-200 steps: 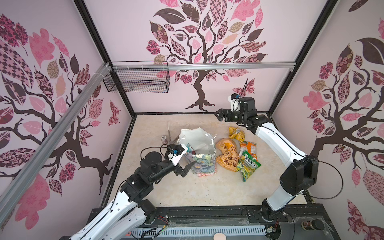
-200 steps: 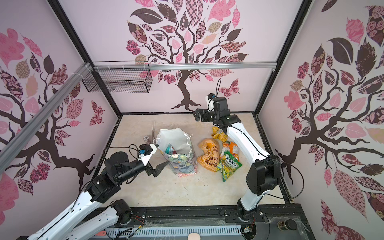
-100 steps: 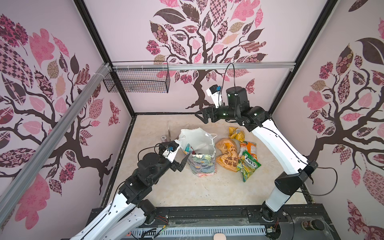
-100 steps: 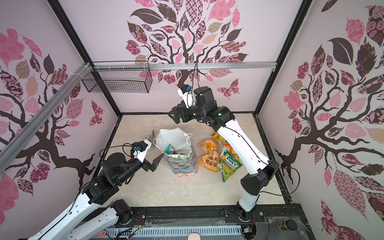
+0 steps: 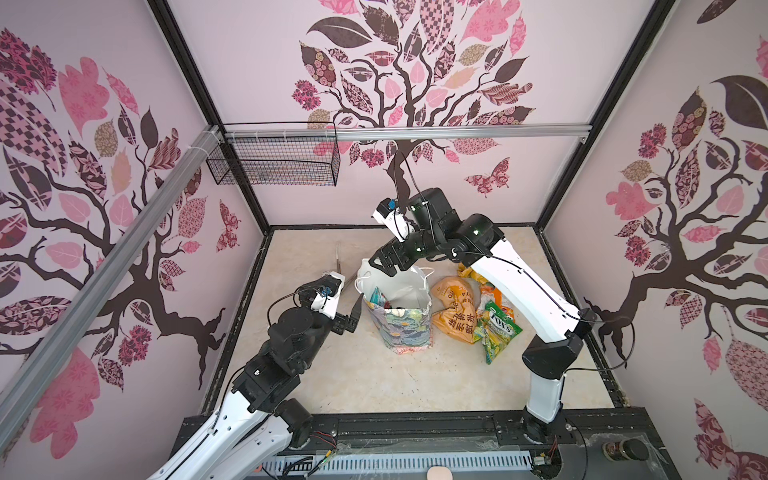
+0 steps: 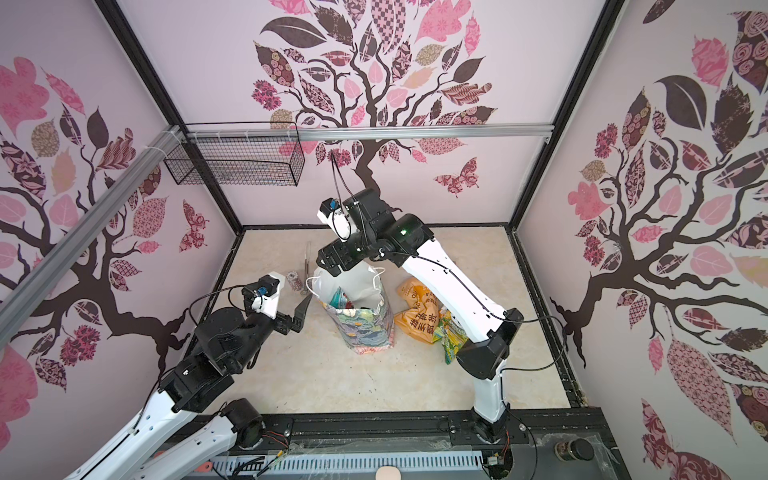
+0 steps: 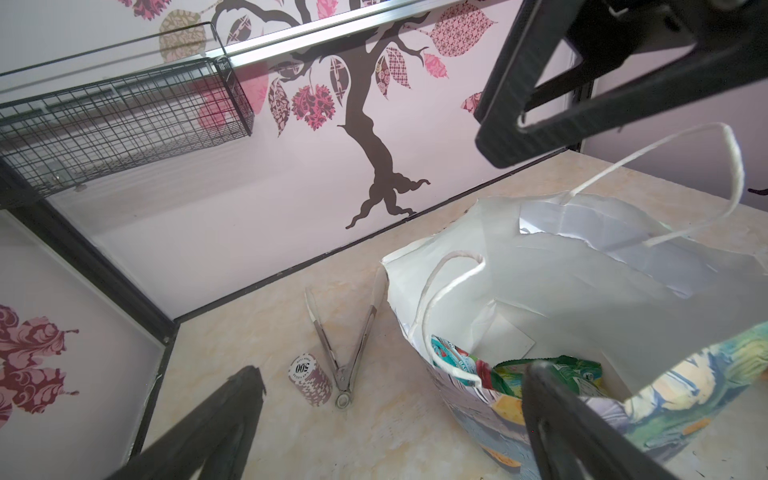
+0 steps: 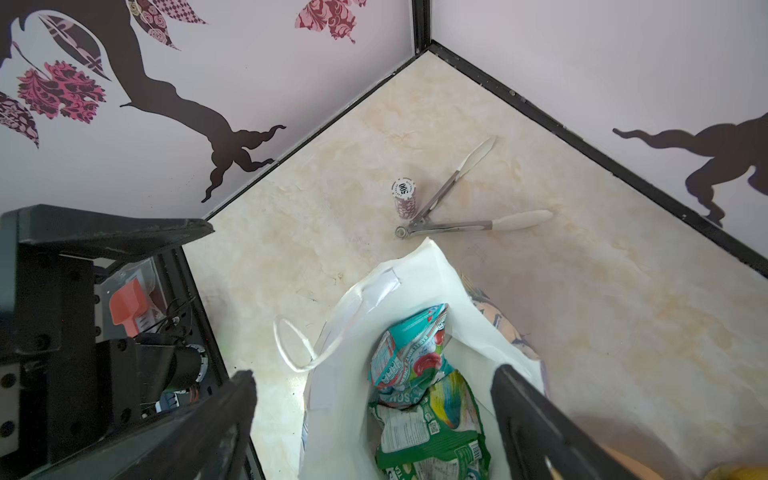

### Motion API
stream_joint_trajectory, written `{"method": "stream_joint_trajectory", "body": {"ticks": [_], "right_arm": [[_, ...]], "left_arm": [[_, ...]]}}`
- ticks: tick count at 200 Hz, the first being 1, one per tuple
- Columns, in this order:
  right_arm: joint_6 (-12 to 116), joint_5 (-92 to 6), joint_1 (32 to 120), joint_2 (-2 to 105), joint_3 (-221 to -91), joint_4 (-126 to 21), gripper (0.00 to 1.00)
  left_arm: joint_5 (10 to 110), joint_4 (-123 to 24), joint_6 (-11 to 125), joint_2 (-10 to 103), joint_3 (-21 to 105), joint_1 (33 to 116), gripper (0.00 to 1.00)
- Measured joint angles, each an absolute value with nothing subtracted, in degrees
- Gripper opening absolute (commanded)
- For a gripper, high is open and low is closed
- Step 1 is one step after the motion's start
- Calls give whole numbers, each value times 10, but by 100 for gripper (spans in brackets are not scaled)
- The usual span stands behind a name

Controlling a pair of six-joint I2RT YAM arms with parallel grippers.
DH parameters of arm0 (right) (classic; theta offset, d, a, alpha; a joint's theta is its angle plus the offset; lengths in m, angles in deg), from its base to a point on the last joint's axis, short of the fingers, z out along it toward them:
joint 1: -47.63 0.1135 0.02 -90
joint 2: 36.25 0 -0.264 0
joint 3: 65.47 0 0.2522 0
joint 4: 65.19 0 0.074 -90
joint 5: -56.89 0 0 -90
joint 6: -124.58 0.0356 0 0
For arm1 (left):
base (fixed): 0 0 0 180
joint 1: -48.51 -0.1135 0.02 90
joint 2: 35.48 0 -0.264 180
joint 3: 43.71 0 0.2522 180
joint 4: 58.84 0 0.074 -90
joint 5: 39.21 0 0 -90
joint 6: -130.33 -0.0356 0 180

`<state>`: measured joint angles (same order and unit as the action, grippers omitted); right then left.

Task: Take the snacks out of the paper bag
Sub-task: 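Swing the right gripper back over the bag and lower it inside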

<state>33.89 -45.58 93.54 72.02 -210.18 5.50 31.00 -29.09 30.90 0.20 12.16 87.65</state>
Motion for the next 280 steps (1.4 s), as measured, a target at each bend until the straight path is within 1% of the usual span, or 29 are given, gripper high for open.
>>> {"method": "stream_joint_trajectory", "body": {"ticks": [32,56,90,141,237,280], "right_arm": [[331,-434,946,720,-2062,62,72],[330,-411,952,721,-2036,75,69],[329,-381,963,724,-2018,77,68],[323,-331,978,765,-2009,83,65],[331,-303,981,777,-1934,71,63],[333,-296,982,777,-1893,50,65]], "left_arm": [[309,-290,312,2,122,876,98],[312,-291,313,2,122,876,98],[341,-291,312,1,122,876,98],[359,-291,311,1,122,876,98],[361,-291,311,-2,122,876,99],[361,-291,311,-2,122,876,99]]}}
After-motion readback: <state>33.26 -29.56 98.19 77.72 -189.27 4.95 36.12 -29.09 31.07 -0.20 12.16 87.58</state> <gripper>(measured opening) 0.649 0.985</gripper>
